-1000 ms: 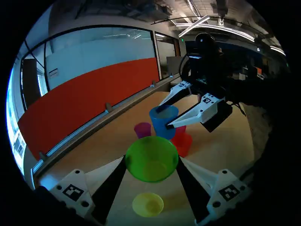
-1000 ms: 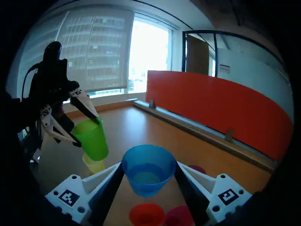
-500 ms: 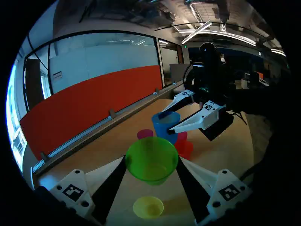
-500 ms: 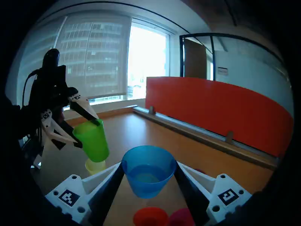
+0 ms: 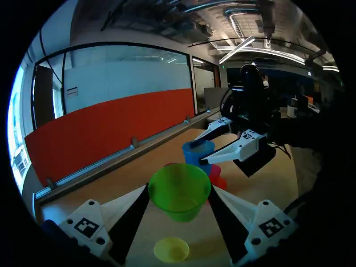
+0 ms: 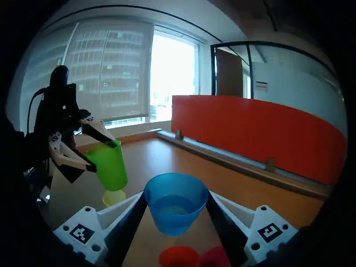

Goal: Pour water

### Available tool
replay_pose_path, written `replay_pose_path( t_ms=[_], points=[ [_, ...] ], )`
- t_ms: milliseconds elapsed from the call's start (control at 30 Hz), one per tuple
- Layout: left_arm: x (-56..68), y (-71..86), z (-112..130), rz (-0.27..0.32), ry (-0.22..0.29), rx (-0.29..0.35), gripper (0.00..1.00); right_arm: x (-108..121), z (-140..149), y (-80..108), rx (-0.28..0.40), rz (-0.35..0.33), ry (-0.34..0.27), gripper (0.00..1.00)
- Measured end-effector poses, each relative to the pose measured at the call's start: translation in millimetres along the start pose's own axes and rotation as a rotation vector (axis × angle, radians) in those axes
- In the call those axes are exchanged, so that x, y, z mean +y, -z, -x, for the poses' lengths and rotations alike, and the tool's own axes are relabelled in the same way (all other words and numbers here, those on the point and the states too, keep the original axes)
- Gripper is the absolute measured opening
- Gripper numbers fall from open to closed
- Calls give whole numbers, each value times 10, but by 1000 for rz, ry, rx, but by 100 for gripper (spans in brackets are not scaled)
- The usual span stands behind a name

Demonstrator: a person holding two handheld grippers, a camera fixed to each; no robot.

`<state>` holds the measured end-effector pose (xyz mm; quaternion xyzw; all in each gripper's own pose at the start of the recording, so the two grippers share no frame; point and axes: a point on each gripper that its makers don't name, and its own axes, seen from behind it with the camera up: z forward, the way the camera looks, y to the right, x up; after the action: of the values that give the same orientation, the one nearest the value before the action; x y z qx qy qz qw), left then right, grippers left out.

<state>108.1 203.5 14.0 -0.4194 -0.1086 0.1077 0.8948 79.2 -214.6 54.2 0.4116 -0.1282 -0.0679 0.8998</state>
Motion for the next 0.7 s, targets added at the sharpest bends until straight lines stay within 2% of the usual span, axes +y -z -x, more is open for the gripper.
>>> replay_pose_path(
  t_ms=[700],
  points=[
    [45,71,-112,-6,39,68,89,-41,-81,71,35,3,18,92]
  ],
)
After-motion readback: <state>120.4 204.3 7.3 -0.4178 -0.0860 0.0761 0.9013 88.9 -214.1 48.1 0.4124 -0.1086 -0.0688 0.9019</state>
